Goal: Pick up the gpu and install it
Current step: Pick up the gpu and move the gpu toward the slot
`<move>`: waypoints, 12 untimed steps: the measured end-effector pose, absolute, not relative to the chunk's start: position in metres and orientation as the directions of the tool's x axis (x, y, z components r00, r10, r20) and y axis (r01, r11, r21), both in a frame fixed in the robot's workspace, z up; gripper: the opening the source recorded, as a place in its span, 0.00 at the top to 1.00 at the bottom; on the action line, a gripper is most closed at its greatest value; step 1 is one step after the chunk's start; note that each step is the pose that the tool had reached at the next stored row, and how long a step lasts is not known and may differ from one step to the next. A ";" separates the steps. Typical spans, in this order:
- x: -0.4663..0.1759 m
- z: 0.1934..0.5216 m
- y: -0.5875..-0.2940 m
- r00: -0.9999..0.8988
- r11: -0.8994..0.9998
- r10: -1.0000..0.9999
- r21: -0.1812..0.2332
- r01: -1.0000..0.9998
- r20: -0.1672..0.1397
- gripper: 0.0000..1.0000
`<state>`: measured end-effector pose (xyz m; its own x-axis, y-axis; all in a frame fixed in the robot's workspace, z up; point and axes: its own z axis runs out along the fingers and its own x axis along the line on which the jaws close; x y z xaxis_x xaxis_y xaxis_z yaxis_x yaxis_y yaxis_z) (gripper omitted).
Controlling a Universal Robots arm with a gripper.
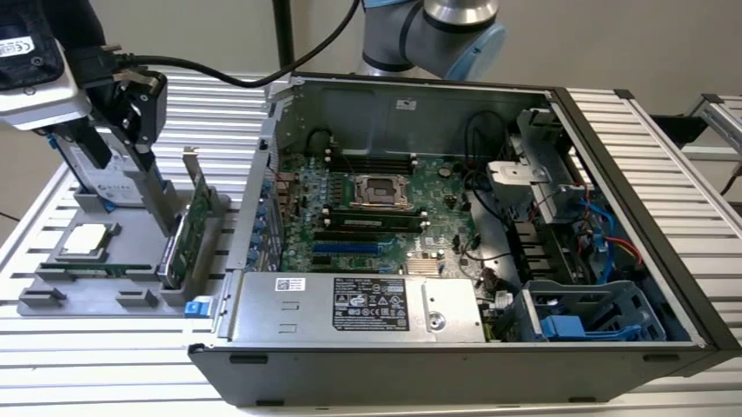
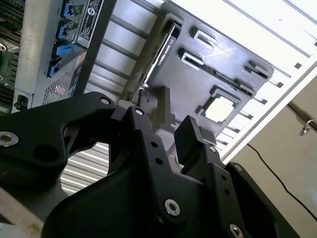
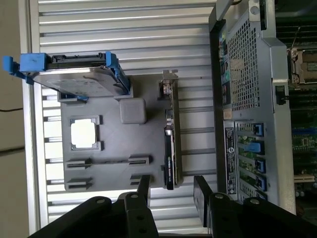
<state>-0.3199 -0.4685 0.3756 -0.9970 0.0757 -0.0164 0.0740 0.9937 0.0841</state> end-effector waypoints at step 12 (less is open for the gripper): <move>-0.320 0.367 -0.469 -0.997 0.994 0.076 0.084 0.074 -0.016 0.00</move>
